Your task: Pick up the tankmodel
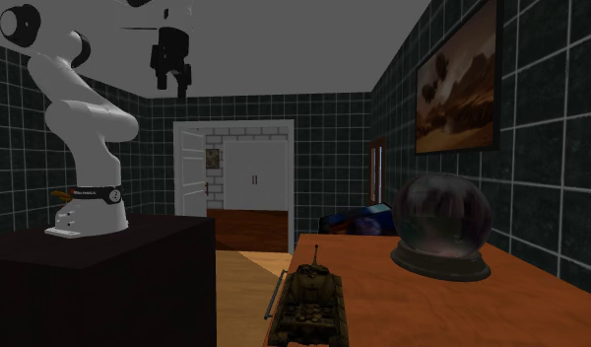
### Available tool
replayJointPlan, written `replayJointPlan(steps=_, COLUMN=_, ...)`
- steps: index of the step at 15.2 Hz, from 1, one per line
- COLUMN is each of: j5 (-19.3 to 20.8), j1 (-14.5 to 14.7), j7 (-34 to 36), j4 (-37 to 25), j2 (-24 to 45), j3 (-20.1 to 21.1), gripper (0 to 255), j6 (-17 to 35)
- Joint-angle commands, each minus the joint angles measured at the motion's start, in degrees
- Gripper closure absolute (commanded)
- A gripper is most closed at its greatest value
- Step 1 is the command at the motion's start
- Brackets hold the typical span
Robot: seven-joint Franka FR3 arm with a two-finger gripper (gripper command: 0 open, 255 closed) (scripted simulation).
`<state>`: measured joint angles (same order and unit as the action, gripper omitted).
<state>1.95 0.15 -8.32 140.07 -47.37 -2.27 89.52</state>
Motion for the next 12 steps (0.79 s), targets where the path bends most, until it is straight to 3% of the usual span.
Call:
replayJointPlan(steps=1, j5=0.00, j1=0.00, j7=0.00, j4=0.00, j2=0.00, j3=0.00, gripper=0, j6=0.00)
replayJointPlan(steps=12, j5=9.92, j1=2.96, j7=-21.39, j4=1.46, j2=18.15, j3=-7.99, gripper=0, j6=19.77)
